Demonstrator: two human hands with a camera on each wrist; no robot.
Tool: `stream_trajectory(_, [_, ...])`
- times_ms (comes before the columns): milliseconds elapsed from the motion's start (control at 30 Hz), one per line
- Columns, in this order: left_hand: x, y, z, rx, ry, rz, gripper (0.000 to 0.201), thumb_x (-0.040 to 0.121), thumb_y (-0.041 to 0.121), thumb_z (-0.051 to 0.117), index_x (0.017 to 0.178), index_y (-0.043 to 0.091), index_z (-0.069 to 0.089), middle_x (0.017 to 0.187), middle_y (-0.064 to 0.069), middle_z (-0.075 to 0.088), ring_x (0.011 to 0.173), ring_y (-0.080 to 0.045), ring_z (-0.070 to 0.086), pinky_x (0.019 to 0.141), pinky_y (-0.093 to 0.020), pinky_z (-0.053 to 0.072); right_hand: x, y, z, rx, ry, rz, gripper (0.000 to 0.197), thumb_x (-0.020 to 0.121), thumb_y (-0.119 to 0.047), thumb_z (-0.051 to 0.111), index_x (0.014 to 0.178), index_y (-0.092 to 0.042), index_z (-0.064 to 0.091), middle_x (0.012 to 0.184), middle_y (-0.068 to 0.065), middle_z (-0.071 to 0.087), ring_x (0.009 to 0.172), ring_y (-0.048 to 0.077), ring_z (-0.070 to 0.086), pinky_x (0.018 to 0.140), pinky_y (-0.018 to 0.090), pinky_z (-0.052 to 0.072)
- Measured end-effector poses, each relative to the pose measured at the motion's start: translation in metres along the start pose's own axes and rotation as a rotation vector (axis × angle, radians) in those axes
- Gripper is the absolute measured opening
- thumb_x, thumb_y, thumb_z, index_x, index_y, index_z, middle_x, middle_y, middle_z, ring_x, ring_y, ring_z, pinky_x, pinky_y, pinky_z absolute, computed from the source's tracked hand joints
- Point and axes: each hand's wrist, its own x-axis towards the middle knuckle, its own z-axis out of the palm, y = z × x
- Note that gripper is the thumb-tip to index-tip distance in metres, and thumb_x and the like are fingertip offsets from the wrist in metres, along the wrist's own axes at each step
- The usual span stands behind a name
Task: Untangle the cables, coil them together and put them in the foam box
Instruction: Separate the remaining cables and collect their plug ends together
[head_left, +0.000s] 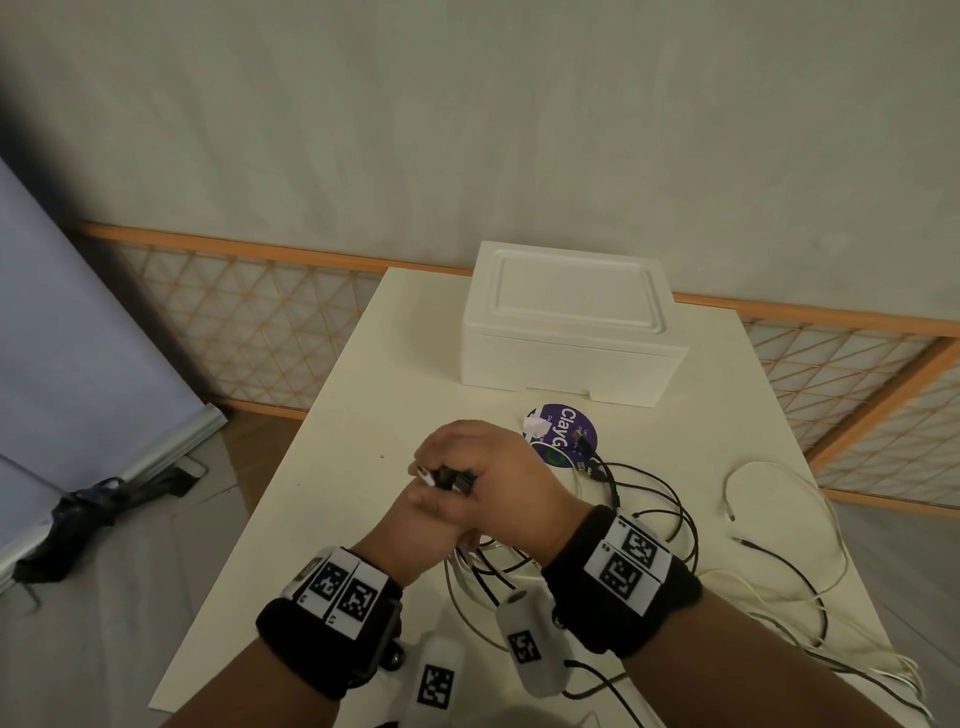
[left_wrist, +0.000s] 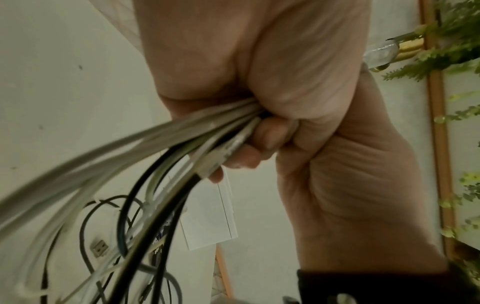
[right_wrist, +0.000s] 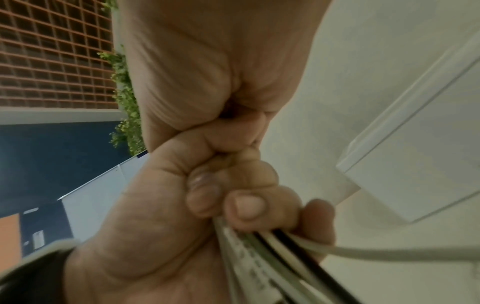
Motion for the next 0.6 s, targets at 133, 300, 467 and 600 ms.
stream_trajectory(133, [-0.001, -0.014, -0.006, -0.192, -0.073, -0.088, 0.013, 0.090, -0.011, 0.051, 0.089, -0.002, 0.060, 0.069, 0.007, 0.051, 0.062, -0.001, 0.049, 0.051, -0.003, 0.041, 0.001, -0.009, 0.001, -0.028, 0.003, 0.066, 0.052, 0.073, -0.020, 0.079, 0.122, -0.019, 0.060, 0.105, -0.002, 0.064, 0.098, 0.003, 0.055, 0.088, 0.005, 0.036])
stream_trajectory(300, [0.003, 0.001, -0.002, -0.509, -0.030, -0.009, 0.025, 0.079, 0.020, 0.060, 0.094, 0.001, 0.063, 0.083, -0.008, 0.058, 0.072, -0.009, 0.058, 0.062, -0.021, 0.048, -0.009, 0.002, -0.006, 0.424, -0.011, 0.438, 0.112, 0.061, -0.013, 0.088, 0.144, -0.034, 0.016, 0.132, -0.002, 0.045, 0.111, -0.007, 0.054, 0.096, 0.018, 0.046])
stream_trajectory(467, [0.019, -0.007, -0.006, -1.019, 0.071, -0.064, 0.048, 0.085, 0.026, 0.055, 0.040, 0.018, 0.041, 0.038, 0.001, 0.029, 0.039, -0.014, 0.035, 0.050, -0.027, 0.044, -0.027, 0.011, -0.002, 0.160, -0.579, 0.616, 0.039, 0.077, -0.023, 0.077, 0.109, -0.019, 0.054, 0.086, 0.003, 0.071, 0.073, 0.014, 0.068, 0.074, 0.020, 0.053])
stream_trajectory(600, [0.024, -0.021, -0.013, -1.245, 0.162, -0.152, 0.050, 0.085, 0.036, 0.054, 0.043, 0.021, 0.033, 0.038, 0.006, 0.022, 0.034, -0.009, 0.023, 0.041, -0.020, 0.031, -0.041, 0.016, -0.012, -0.026, -0.594, 0.602, 0.010, 0.083, -0.018, 0.062, 0.092, -0.021, 0.058, 0.074, 0.001, 0.066, 0.054, 0.007, 0.060, 0.054, 0.019, 0.050])
